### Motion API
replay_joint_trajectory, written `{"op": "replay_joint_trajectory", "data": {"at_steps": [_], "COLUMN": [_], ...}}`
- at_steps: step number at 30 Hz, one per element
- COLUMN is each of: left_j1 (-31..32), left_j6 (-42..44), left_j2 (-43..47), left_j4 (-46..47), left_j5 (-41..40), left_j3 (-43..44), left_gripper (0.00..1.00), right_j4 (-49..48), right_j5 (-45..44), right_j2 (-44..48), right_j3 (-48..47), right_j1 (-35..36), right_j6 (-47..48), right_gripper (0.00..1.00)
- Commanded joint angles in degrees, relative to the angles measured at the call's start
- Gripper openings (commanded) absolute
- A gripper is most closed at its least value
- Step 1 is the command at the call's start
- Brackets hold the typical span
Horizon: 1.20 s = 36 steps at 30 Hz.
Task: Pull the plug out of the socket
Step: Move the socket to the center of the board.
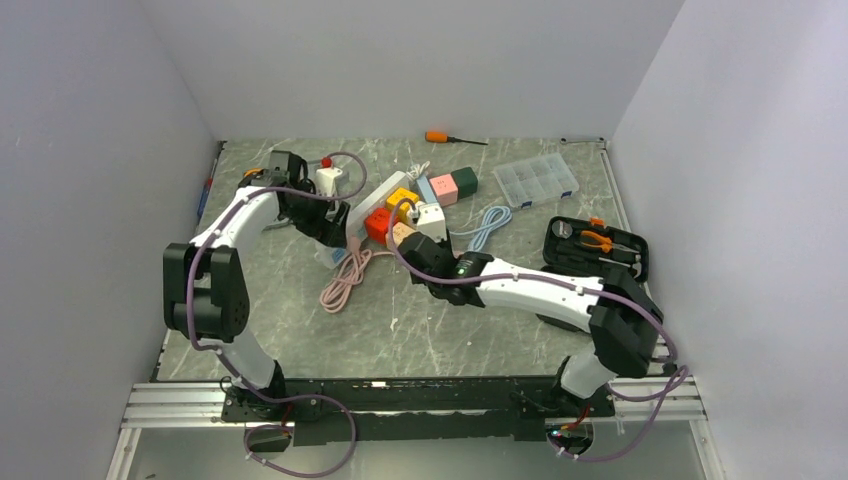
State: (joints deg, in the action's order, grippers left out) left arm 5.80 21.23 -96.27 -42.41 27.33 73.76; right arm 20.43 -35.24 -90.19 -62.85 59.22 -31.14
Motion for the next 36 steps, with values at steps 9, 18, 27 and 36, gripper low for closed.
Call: {"op": "replay_joint_trajectory", "data": {"at_steps": [9, 18, 27, 36], "left_j1": [2.19, 2.76, 7.43, 13.51], "left_j6": [3.25, 4.97, 1.31, -5.06], "left_j2": [2.22, 1.49, 7.96, 14.32], "left_j4": [2.53, 0.25, 0.26, 1.09], "left_j5": [1.64, 1.96, 1.26, 2.86], "left_j3": [-3.20, -4.71, -9.63, -18.56], "left_gripper": [0.93, 0.47, 0.42, 0.53], "right_j4": [-5.73, -5.32, -5.32, -6.77], "right_j5": [-3.14, -4.04, -4.20, -3.38], "right_j2": [10.60, 12.18, 15.25, 18.86], "right_j3": [10.03, 11.87, 15.20, 18.81], "right_j1": [0.02, 0.06, 0.13, 1.14], "right_j6": [-1.56, -3.24, -4.64, -3.67], "right_gripper": [0.47, 0.47, 0.46, 0.50]}}
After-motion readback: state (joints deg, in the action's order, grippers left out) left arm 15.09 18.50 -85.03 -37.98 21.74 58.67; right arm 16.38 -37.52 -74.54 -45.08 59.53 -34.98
